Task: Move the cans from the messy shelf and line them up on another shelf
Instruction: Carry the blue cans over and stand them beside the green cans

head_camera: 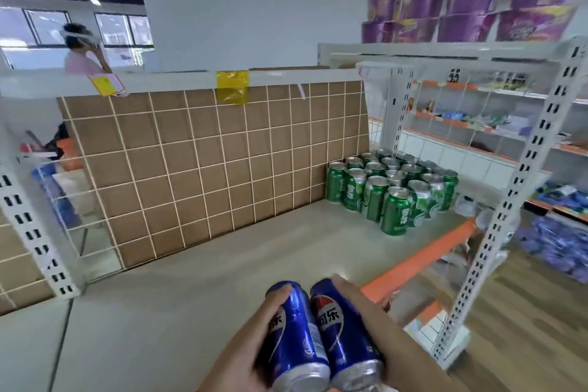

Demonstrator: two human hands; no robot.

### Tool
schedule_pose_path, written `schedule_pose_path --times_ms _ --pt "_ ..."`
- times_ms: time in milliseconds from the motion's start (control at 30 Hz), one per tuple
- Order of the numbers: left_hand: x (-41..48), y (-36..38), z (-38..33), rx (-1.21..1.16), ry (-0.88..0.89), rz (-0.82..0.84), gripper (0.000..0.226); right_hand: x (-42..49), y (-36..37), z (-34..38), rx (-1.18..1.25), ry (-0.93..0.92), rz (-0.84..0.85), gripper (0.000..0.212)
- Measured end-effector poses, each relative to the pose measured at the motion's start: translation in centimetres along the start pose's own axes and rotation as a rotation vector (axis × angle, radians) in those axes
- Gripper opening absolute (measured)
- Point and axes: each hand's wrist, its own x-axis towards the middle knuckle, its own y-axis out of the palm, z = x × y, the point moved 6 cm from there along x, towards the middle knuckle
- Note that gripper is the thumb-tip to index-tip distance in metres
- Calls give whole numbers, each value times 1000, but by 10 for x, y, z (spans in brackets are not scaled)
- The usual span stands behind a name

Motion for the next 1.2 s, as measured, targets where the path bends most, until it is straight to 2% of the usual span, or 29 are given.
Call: schedule_pose_path --times_ms 33,67,100,133,200,233,300,367,400,567,633,700,767,867,1033,1200 --pt "0 4 -9 -96 -15 70 34 9 -2 12 -82 14 19 60" --pt "8 8 -10 -91 -34 84 23 14 -2 24 -153 16 18 68" --pt "11 11 -16 -122 -60 106 37 21 -8 37 -199 -55 4 67" --pt "12 15 -24 -131 -76 142 40 30 -14 45 -224 -95 -19 61" --pt "27 19 -41 -158 -40 123 15 44 -16 68 -266 -141 -50 58" --pt "37 15 -47 -154 0 107 16 55 -20 78 -271 -186 -82 59" --pt "68 4 -51 -112 42 -19 39 75 -23 96 -341 -253 -91 60" --pt "92 -5 -54 -24 72 -131 64 91 -26 113 -506 -323 -148 66" --pt "99 -8 -58 9 75 -193 69 101 -26 121 -620 -342 -159 67" --pt "151 -21 -66 123 105 -382 68 138 -13 168 -1167 -419 -145 50" --pt "168 -25 -68 131 139 -447 65 152 -6 187 -1371 -432 -106 53" --pt "183 -26 -69 133 160 -518 63 169 -1 201 -1516 -462 -25 68" --pt "198 -26 -69 120 182 -568 61 191 -2 214 -1637 -460 50 78" --pt "217 -19 -73 199 196 -594 55 215 -5 231 -1787 -435 114 80" --pt "243 -8 -78 217 274 -626 67 246 0 248 -2009 -526 164 74" --pt "278 1 -82 242 305 -623 68 269 -4 264 -2167 -700 71 81"
